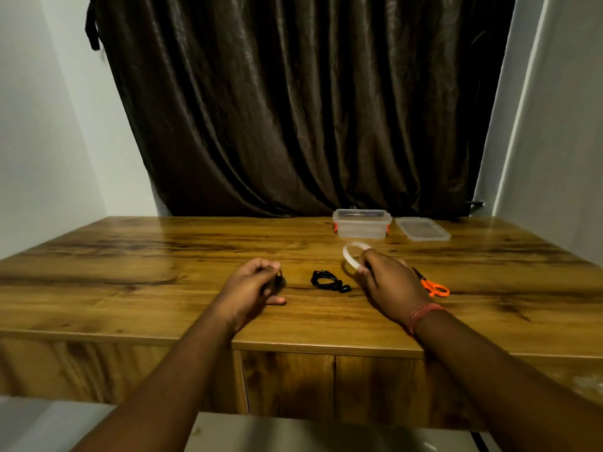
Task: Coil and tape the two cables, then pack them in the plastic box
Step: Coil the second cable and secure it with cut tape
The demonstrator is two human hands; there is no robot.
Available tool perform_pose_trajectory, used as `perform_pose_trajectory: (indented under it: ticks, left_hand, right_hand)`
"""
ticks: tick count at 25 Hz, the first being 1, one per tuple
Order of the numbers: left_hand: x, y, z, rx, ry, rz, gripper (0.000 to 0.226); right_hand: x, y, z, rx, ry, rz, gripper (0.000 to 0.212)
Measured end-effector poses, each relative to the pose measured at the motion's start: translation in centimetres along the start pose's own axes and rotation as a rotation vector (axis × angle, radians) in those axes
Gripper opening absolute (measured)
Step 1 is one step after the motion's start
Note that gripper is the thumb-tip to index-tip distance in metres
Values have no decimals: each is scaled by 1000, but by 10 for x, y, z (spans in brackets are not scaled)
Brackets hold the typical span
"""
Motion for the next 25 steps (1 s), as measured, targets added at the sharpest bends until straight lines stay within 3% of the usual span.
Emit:
perform_pose_trajectory:
  ticks: [2, 4, 7, 13, 21, 25]
  left_hand:
    - [-12, -2, 3, -48, 65, 80, 11]
    - [-22, -3, 7, -146, 89, 104, 27]
    - [-17, 0, 15, -352, 177, 435, 38]
    - [-11, -7, 21, -296, 183, 237, 12]
    - [-16, 3, 9, -455, 211, 479, 5]
    - [-21, 8, 0, -446, 230, 513, 4]
  right_hand:
    - [-7, -27, 12, 40, 53, 56, 8]
    - [-18, -53, 20, 132, 61, 65, 3]
    - [-30, -72, 23, 249, 46, 74, 7]
    - [-23, -66, 19, 237, 89, 145, 8]
    - [-21, -67, 17, 219, 48, 158, 6]
    - [-20, -67, 15, 204, 41, 150, 6]
Point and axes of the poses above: each hand's wrist, its own z-axis towards the middle knuckle, its own x-axis out of the back of the hand, y = z × x, the point moved 4 cm from there along z, towards the middle knuckle, and after that the axes turned 7 degrees about -z, right-handed, at the moved point
